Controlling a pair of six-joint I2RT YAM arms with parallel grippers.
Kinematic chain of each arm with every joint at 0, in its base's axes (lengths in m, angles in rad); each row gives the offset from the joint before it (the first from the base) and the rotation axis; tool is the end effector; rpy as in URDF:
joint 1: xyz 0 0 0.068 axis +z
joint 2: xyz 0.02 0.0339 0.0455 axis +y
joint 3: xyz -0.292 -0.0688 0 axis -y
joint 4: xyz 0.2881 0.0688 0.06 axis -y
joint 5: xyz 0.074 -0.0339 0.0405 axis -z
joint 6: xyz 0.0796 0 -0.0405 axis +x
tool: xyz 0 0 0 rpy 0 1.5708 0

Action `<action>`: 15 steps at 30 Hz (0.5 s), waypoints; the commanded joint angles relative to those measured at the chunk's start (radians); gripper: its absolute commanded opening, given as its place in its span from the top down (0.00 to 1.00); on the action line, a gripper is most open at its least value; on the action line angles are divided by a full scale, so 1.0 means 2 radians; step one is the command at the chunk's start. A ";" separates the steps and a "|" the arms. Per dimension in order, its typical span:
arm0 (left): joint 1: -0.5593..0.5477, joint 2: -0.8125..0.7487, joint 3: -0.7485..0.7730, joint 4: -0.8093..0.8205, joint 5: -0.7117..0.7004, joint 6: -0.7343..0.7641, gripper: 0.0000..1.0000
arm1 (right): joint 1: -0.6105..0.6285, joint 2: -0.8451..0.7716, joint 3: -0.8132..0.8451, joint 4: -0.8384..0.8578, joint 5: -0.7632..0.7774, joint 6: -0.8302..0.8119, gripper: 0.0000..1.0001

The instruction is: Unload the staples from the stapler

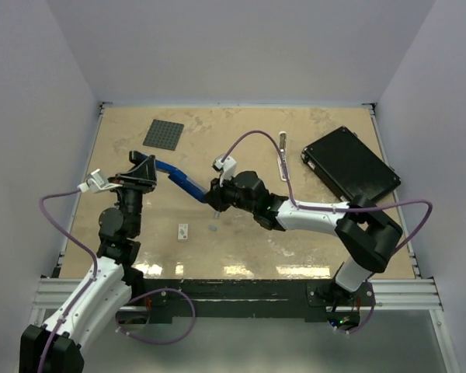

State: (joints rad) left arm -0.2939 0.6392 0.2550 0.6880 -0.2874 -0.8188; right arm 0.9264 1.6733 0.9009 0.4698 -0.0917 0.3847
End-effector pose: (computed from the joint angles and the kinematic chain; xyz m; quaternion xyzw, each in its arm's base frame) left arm 0.2158 -0.0418 0.2803 -0.2635 0.5359 -0.3492 0.7221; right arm 0.2611 0.3597 0.2002 -0.2415 0.7682 0.3900 0.4466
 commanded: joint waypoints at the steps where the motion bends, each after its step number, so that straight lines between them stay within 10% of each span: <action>1: -0.015 -0.043 -0.004 0.043 0.096 -0.067 1.00 | -0.024 -0.063 0.042 0.106 0.121 -0.121 1.00; 15: -0.015 -0.073 0.030 -0.006 0.154 -0.062 0.80 | -0.028 -0.156 -0.018 0.166 0.037 -0.510 1.00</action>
State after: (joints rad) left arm -0.2943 0.5060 0.2642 0.7094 -0.1814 -0.8734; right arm 0.8715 1.4448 0.8845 0.5171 -0.0010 -0.3862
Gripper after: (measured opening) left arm 0.374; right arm 0.164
